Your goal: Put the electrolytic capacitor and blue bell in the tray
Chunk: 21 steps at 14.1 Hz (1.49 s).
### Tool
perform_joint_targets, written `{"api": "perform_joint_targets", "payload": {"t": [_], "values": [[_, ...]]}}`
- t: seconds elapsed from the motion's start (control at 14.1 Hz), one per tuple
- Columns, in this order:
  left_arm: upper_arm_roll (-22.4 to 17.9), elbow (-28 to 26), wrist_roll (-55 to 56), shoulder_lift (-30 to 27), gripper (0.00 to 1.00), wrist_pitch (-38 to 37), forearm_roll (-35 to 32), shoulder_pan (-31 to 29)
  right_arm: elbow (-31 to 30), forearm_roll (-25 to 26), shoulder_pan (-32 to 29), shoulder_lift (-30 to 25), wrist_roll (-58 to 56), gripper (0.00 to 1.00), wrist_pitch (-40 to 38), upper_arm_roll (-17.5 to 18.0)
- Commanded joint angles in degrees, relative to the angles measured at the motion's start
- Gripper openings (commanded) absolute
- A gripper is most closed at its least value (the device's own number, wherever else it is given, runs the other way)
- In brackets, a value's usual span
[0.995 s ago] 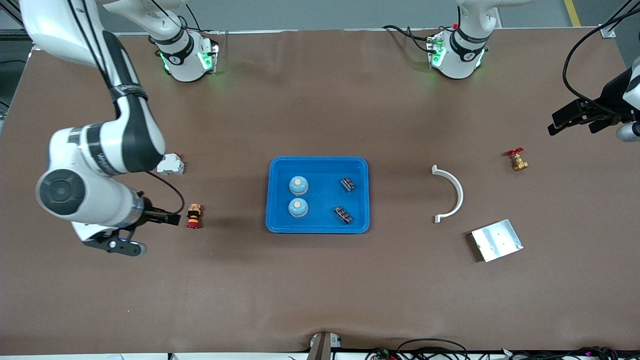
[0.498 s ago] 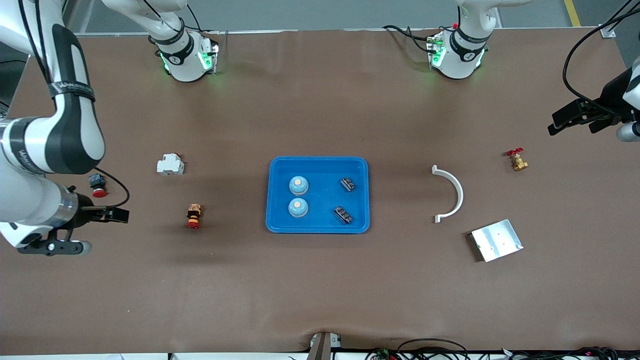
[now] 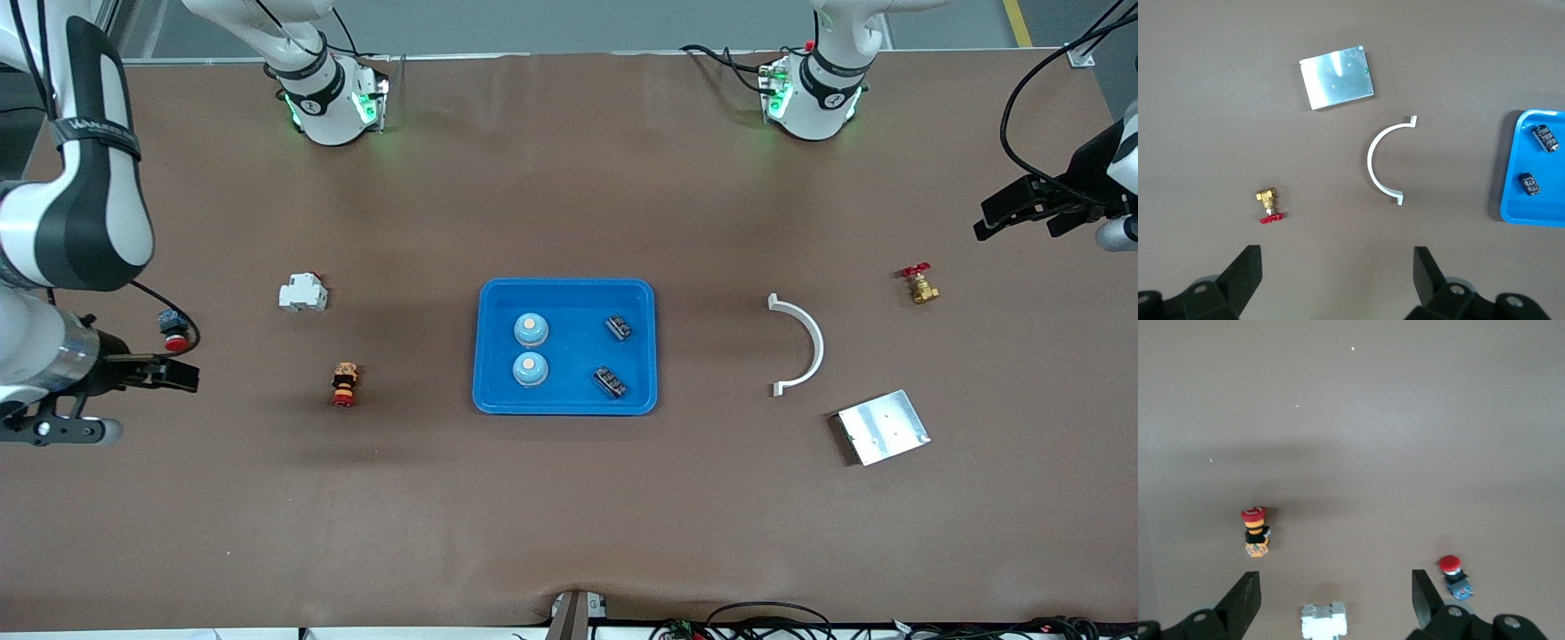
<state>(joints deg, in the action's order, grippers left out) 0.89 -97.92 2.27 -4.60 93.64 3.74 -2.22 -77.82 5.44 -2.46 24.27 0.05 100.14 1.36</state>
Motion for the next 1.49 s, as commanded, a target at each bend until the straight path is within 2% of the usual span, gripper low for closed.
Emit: {"api": "perform_joint_targets", "payload": {"t": [0.0,0.36,0.57,1.0,1.28,1.42], "values": [[0.5,0.4,-0.9,-0.7,1.0,-0.9,-0.3,-0.1,-1.5,0.7,-2.3,-3.3,-4.9,1.0,-0.7,1.0],[0.6,0.5,-0.8,-0.6,1.0,-1.0,-0.3,-0.2,-1.9,-0.7,-4.7,-7.4,-5.2,1.0,-2.3,1.2],[0.5,1.1,-0.9,-0.3,1.0,-1.0,-0.7,-0.3,-3.0,-7.3,-4.7,-10.6,-4.6,1.0,-5.2,1.0],[0.5,2.2,-0.6,0.9,1.0,-1.0,-1.1,-0.2,-10.3,-7.4,-5.5,-18.2,-4.4,1.0,-4.3,0.9],[0.4,2.3,-0.7,0.9,1.0,-1.0,-1.1,-0.4,-18.4,-7.4,-5.4,-24.2,-3.7,1.0,-0.2,0.9],[0.4,2.3,-0.6,0.9,1.0,-0.9,-1.1,-0.2,-18.9,-7.3,-5.3,-24.8,-2.3,1.0,-0.2,1.0]]}}
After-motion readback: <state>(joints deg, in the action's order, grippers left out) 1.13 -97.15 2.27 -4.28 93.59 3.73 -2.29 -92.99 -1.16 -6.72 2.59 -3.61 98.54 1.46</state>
